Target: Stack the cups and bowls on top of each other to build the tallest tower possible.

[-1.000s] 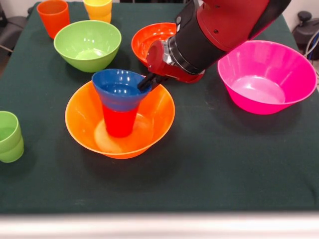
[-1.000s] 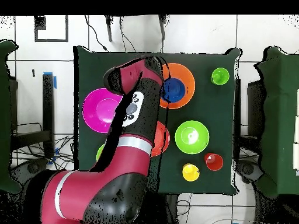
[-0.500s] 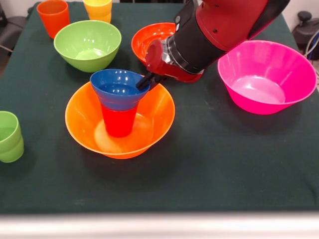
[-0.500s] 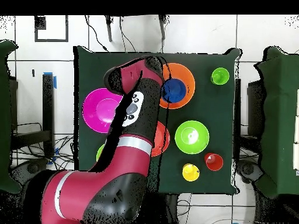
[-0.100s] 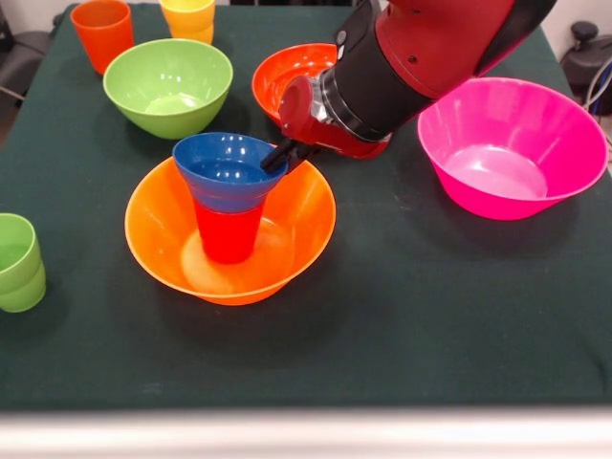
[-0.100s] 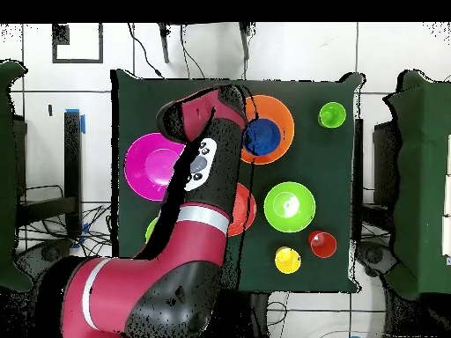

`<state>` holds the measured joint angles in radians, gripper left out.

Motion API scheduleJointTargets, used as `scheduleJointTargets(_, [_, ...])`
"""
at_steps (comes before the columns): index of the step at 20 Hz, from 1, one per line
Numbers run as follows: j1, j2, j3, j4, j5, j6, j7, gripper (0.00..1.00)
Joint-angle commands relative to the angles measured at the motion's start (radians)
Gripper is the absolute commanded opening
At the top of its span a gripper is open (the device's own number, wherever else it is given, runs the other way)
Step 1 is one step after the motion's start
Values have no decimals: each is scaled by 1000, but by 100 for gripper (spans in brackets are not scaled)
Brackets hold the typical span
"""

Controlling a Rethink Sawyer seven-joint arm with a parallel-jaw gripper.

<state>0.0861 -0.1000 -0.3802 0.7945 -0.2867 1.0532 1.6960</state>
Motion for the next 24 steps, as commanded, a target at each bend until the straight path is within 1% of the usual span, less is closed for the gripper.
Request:
scheduleJointTargets(1, [18,13,82,6,22,-39,141,0])
scheduleJointTargets(2, [18,13,83,5,22,-37,139,100])
scheduleJointTargets(9, [14,15,84,0,24,-44,140,100])
scheduleJointTargets(16, [12,7,86,18,23,-61,140,100])
scheduleJointTargets(23, [13,8,85,14,22,-52,135,100])
scheduleJointTargets(24, [13,8,84,16,22,-52,138,0])
